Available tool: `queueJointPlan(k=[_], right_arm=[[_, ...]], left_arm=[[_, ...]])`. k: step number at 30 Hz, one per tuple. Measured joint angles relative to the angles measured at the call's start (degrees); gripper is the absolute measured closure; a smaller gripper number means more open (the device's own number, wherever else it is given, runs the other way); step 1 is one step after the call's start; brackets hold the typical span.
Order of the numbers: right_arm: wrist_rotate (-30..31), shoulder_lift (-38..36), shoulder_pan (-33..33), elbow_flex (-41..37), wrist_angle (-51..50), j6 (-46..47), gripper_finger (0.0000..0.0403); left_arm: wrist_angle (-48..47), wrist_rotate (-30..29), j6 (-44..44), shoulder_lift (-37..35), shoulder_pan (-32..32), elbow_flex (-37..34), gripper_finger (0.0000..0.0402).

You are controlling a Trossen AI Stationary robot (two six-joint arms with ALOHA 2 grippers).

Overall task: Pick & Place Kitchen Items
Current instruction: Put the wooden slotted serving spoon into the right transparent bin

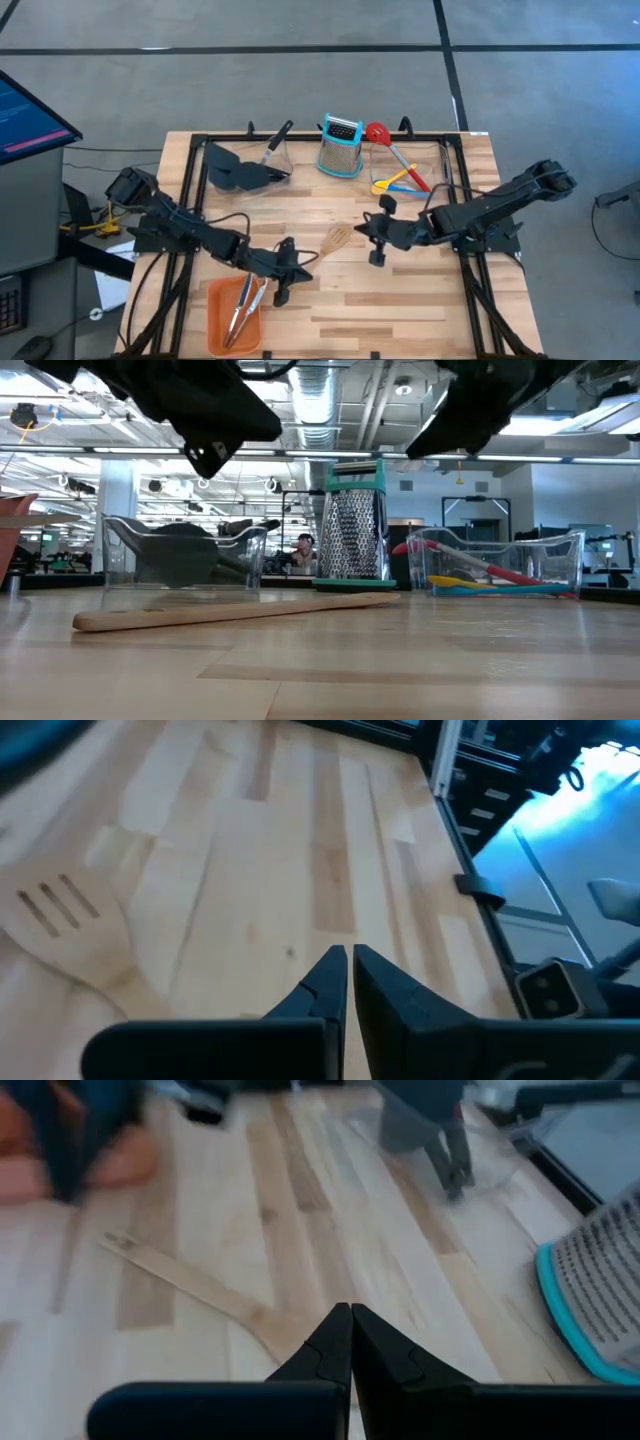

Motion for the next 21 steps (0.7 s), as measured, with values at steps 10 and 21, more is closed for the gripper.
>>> queueJointPlan(k=[10,21], right_arm=[[-2.81,7.31,-4.98,-0.03,5.67,-4.85,0.0403],[-16.79,19.47,-14.44,3.35,13.0,-2.82,0.0403]], left_arm=[[-1.69,-3.68,-2.09,-0.03,-3.32,0.0,0.0395],[-10.6,7.42,-8.95,-0.17,0.39,0.0,0.0399]])
